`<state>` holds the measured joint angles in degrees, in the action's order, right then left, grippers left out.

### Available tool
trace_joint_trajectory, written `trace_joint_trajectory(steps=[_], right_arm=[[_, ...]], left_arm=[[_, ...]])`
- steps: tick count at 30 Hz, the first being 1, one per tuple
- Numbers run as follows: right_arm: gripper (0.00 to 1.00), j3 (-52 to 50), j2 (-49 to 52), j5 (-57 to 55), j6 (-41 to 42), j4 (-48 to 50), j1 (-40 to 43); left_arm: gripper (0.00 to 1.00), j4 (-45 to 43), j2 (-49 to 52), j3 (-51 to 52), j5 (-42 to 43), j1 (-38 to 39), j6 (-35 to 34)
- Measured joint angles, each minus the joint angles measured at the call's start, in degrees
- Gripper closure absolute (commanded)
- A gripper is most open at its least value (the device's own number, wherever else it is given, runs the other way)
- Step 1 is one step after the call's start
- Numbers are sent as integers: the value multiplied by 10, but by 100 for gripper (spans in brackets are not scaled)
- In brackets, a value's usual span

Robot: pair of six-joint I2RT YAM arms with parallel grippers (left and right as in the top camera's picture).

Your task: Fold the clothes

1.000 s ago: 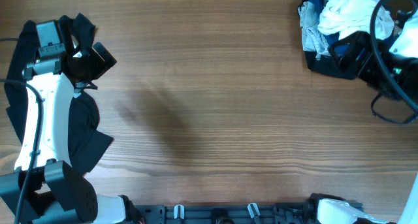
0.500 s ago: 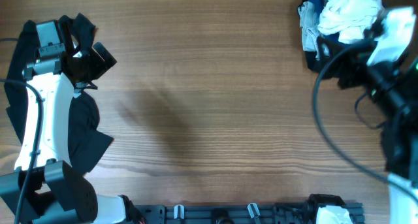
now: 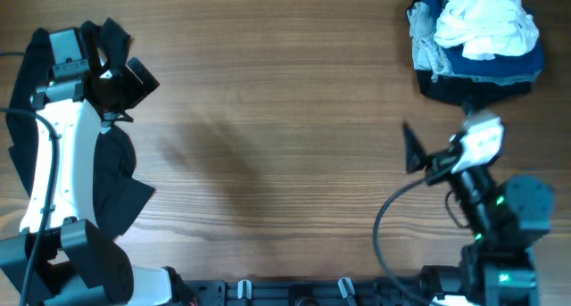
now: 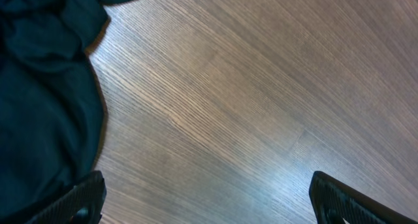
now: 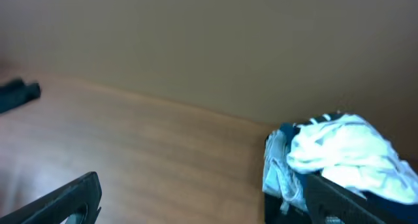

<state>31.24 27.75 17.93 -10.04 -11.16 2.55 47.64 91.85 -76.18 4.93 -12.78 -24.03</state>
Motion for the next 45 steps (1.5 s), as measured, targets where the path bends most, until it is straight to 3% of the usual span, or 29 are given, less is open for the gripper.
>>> trace_joint_trajectory(steps=[7, 14, 30, 45], right_arm=[[0, -132, -100, 0, -47, 78, -23], [0, -205, -157, 0, -35, 100, -24], [0, -271, -262, -31, 26, 103, -25], [0, -308, -266, -50, 47, 117, -28]], left_arm=[[0, -1, 0, 0, 0, 0, 0], [0, 0, 0, 0, 0, 0, 0], [0, -1, 0, 0, 0, 0, 0], [0, -1, 0, 0, 0, 0, 0]])
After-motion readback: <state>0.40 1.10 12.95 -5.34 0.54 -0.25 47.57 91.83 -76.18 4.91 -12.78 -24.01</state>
